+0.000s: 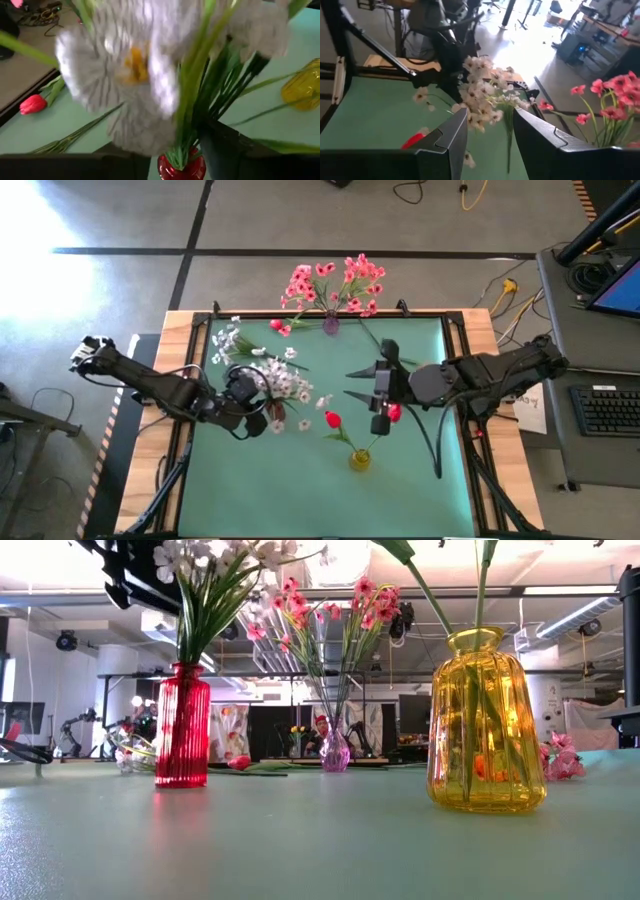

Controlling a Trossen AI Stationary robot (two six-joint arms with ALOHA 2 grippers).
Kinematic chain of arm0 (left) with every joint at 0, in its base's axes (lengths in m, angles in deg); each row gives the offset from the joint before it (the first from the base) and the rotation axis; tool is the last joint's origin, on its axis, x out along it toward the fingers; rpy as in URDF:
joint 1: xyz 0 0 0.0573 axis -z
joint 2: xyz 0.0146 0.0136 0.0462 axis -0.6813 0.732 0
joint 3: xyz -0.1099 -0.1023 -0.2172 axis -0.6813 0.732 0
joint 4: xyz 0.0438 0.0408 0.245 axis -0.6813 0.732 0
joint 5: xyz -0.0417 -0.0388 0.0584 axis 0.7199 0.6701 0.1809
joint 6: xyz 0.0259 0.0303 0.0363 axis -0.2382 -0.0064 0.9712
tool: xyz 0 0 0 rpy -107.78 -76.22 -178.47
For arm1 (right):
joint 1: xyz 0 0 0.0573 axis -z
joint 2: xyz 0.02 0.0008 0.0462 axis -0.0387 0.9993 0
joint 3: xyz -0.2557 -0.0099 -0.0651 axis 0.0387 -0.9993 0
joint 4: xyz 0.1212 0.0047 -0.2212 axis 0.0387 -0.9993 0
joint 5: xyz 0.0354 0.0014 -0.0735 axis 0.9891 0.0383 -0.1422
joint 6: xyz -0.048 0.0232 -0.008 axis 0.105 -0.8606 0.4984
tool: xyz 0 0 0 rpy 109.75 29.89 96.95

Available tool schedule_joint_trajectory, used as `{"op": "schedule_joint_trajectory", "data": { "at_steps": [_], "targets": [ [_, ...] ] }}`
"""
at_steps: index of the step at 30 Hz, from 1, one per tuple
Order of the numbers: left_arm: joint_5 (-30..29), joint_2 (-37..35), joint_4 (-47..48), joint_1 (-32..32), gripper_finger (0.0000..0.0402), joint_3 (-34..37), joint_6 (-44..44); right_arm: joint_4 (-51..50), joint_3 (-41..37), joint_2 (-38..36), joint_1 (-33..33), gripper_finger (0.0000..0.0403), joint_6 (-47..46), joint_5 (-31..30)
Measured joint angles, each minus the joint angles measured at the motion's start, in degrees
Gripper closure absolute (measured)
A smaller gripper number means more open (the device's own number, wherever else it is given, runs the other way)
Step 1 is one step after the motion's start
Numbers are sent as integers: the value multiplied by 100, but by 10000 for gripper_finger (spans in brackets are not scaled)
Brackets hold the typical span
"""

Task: Sort flowers into vase by color
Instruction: Put the bottom white flower into the red flower vase, then put the pink flower into the purple flower vase

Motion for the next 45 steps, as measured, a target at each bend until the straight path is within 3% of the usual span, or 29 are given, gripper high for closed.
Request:
{"op": "schedule_joint_trajectory", "data": {
  "at_steps": [10, 18, 25, 32, 39, 45],
  "targets": [
    [213, -2, 1209, 1, 211, -823, -207, -31, 0, -4, 325, 252, -397, 4],
    [474, -2, 2321, 51, 205, -1707, -207, -336, 4, -145, 694, 252, -862, 22],
    [466, -2, 3427, 78, 205, -2632, -212, -1309, 9, -263, 1236, 252, -1527, 32],
    [140, -10, 3595, 78, 205, -3042, 150, -2358, 9, -264, 1821, 228, -2019, 39],
    [-336, -20, 3595, 77, 205, -3098, 480, -3451, 8, -264, 2505, 176, -2411, 89],
    [-501, -29, 3586, 60, 205, -3099, 811, -4004, -44, -268, 3014, 154, -2632, 127]
  ]
}}
